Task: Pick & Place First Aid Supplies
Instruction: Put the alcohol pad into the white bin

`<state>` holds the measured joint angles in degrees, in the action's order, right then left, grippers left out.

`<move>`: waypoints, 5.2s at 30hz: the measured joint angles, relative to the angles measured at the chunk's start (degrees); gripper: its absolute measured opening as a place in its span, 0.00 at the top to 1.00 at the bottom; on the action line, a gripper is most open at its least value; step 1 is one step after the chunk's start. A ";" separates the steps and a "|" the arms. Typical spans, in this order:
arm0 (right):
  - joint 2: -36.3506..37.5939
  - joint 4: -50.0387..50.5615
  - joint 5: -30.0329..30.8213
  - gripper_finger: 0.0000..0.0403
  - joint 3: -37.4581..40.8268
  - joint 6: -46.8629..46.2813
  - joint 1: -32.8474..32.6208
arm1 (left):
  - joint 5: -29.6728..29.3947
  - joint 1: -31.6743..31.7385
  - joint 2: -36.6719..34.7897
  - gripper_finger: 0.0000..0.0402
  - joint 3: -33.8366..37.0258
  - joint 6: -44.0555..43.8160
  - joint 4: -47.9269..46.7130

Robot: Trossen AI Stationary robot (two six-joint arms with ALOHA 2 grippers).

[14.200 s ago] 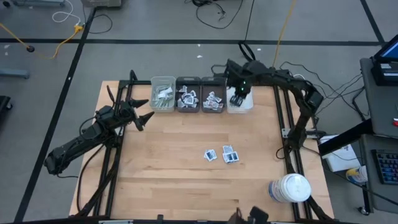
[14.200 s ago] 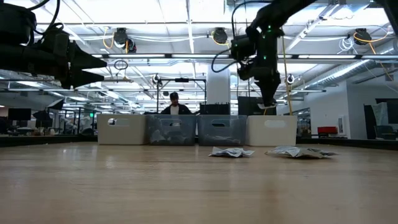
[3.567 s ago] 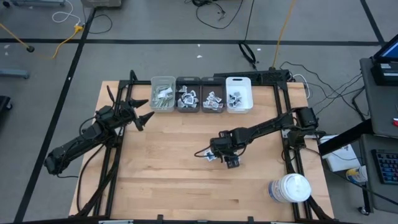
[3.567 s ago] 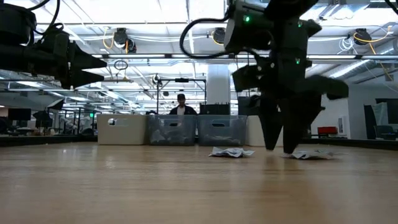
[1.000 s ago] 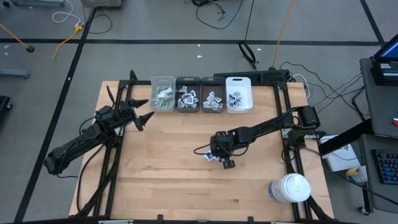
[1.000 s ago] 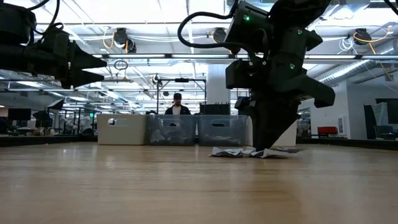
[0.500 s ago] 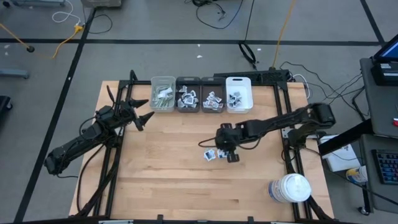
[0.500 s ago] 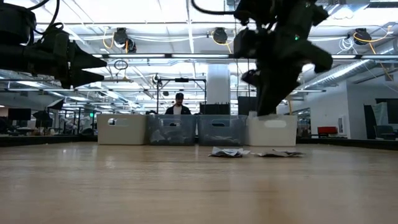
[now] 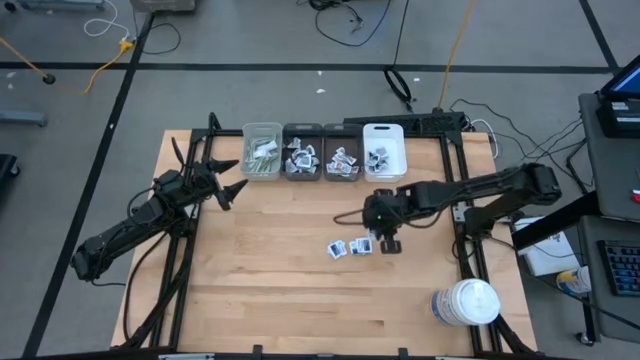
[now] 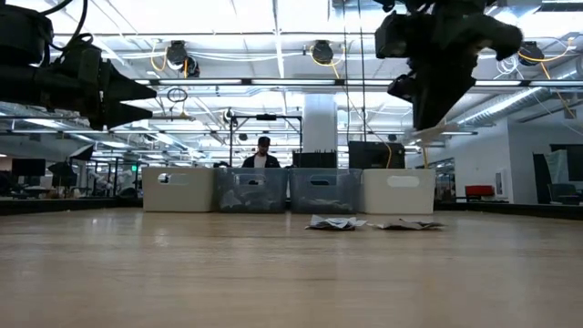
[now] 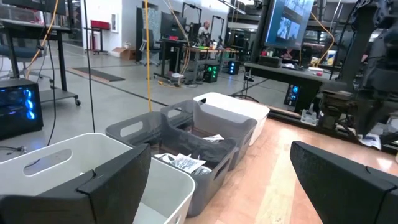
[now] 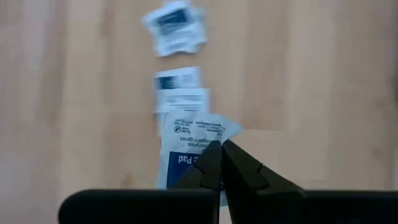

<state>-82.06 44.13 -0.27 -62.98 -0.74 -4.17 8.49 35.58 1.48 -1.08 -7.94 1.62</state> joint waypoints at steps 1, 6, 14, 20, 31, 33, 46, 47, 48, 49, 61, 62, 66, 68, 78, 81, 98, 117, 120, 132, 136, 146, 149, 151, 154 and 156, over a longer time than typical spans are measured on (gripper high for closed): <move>0.16 -0.11 0.02 1.00 0.00 -0.02 0.92 | -0.02 0.01 0.00 0.02 0.00 0.00 0.01; 0.26 -0.62 5.09 1.00 0.00 -0.04 7.65 | 0.00 0.00 0.01 0.02 0.00 0.00 -0.03; 0.28 -1.08 18.26 1.00 -0.02 -0.13 22.68 | 0.00 0.01 0.01 0.02 0.00 0.00 -0.03; 0.28 -5.71 19.78 1.00 -0.02 -0.09 33.77 | 0.00 0.00 0.00 0.02 0.00 0.00 -0.03; -3.64 -11.68 18.11 1.00 -0.15 -0.10 41.81 | 0.00 0.01 0.01 0.02 0.00 0.00 -0.05; -6.37 -12.02 16.31 1.00 -0.04 -0.12 42.14 | -0.02 0.01 0.01 0.02 0.00 0.00 -0.03; -13.97 -16.40 15.02 0.91 -0.07 -0.06 42.87 | 0.00 -0.01 -0.01 0.02 0.00 0.00 -0.03; -13.77 -16.47 15.03 0.88 -0.07 -0.06 42.87 | -0.02 0.01 0.00 0.02 0.00 0.00 -0.05; -13.53 -16.45 15.05 0.84 -0.07 -0.10 42.87 | -0.02 0.01 -0.01 0.02 0.00 0.00 -0.05; -13.25 -16.44 15.19 0.79 -0.07 -0.14 42.87 | 0.00 -0.01 -0.01 0.02 0.00 0.00 -0.05; -12.09 -15.54 18.03 0.42 -0.22 -0.42 42.32 | 0.00 -0.01 0.01 0.02 0.00 0.00 -0.05; -11.83 -14.58 17.98 0.41 -0.50 -1.13 42.04 | -0.02 0.01 -0.01 0.02 0.00 0.00 -0.05; -9.46 -9.34 15.04 0.40 -2.52 -8.80 40.53 | -0.02 0.01 0.01 0.02 0.00 0.00 -0.04; -8.35 -5.56 14.99 0.40 -3.65 -15.16 39.29 | 0.00 0.01 0.01 0.02 0.00 0.00 -0.05; -5.85 10.43 7.21 0.41 -6.82 -43.66 32.23 | 0.00 0.01 0.01 0.02 0.00 0.00 -0.05; -5.02 12.59 6.17 0.41 -6.87 -50.45 29.80 | -0.02 0.01 -0.01 0.02 -0.02 0.00 -0.03; -3.99 7.28 9.41 0.41 -4.06 -63.70 6.95 | 0.00 -0.01 -0.01 0.02 0.00 0.00 -0.03; -13.96 -4.82 7.48 0.41 -4.04 -74.68 -10.58 | -0.01 -0.01 -0.01 0.02 0.00 0.00 -0.01; -14.41 -4.62 7.48 0.41 -4.02 -75.10 -11.32 | -0.02 0.01 -0.01 0.02 0.00 0.00 -0.01; -16.47 -4.14 13.73 0.41 -4.04 -72.06 -10.64 | -0.02 0.00 -0.01 0.02 -0.01 0.00 -0.01; -19.07 -4.08 13.75 0.41 -4.04 -69.49 -10.42 | -0.02 0.01 -0.01 0.02 -0.01 0.00 -0.01; -24.59 -5.16 13.63 0.44 -4.27 -66.40 -9.82 | -0.02 0.01 0.00 0.02 0.00 0.00 -0.01; -24.62 -5.91 13.54 0.52 -4.25 -67.39 -9.81 | -0.02 0.01 -0.01 0.02 0.00 0.00 -0.01; -24.66 -6.93 13.52 0.59 -4.22 -67.36 -9.81 | -0.02 0.01 -0.01 0.02 0.00 0.00 -0.01; -24.48 -8.16 12.77 0.69 -4.13 -67.51 -9.81 | -0.02 0.01 -0.01 0.02 -0.01 0.00 -0.03; -24.44 -9.02 12.06 0.75 -4.13 -67.53 -9.76 | -0.02 0.01 -0.01 0.02 0.00 0.00 -0.03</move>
<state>-106.50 35.11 11.79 -67.11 -68.27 -13.93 8.47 35.59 1.48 -1.08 -7.94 1.58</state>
